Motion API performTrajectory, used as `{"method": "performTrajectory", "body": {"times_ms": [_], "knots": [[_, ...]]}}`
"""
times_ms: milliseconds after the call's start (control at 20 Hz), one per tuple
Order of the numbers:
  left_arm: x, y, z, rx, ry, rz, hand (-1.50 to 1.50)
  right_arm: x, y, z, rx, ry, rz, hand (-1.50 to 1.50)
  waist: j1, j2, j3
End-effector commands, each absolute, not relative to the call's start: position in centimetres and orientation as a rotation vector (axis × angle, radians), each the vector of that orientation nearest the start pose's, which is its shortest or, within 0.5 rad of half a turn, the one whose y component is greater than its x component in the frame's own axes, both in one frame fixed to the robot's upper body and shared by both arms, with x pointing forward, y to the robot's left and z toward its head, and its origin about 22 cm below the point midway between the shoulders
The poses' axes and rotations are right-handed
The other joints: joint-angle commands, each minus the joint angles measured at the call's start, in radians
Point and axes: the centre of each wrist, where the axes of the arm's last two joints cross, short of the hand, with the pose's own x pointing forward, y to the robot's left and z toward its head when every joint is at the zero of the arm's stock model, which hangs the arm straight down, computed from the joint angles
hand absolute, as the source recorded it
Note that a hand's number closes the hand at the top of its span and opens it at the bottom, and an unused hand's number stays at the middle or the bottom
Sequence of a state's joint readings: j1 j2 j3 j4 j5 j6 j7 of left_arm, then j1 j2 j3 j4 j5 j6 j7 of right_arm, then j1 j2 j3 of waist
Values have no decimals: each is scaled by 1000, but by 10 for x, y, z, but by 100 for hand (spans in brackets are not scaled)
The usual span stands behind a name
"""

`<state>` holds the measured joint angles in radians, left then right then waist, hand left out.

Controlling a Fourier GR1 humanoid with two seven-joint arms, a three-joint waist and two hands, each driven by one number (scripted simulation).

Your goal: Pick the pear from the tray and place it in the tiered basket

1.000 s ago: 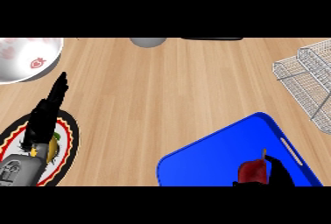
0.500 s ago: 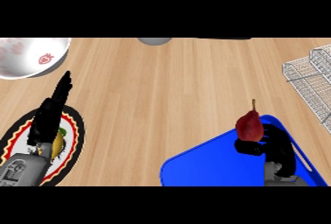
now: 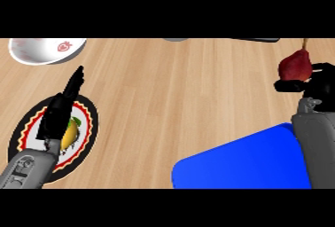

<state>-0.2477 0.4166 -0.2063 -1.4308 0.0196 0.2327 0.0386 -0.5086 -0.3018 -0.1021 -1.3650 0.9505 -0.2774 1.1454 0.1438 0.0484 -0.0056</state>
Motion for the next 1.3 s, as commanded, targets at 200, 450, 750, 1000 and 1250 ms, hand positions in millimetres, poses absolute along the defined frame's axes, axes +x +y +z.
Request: {"method": "performTrajectory", "body": {"times_ms": [200, 450, 750, 1000, 1250], "knots": [[303, 249, 53, 327, -1629, -355, 0, 407, -291, 219, -1609, -819, -401, 150, 17, -6, 1], [302, 257, 47, 334, -1618, -347, 0, 427, -297, 268, -1779, -685, -398, 150, 13, -11, -1], [298, 256, 47, 347, -1591, -324, 0, 449, -287, 297, -1777, -600, -328, 150, -22, -22, 4], [299, 275, 39, 371, -1592, -294, 0, 457, -306, 292, -1767, -635, -316, 150, -49, -15, 5], [296, 268, 33, 396, -1594, -284, 0, 458, -334, 273, -1827, -521, -206, 150, -70, -17, 6]]}}
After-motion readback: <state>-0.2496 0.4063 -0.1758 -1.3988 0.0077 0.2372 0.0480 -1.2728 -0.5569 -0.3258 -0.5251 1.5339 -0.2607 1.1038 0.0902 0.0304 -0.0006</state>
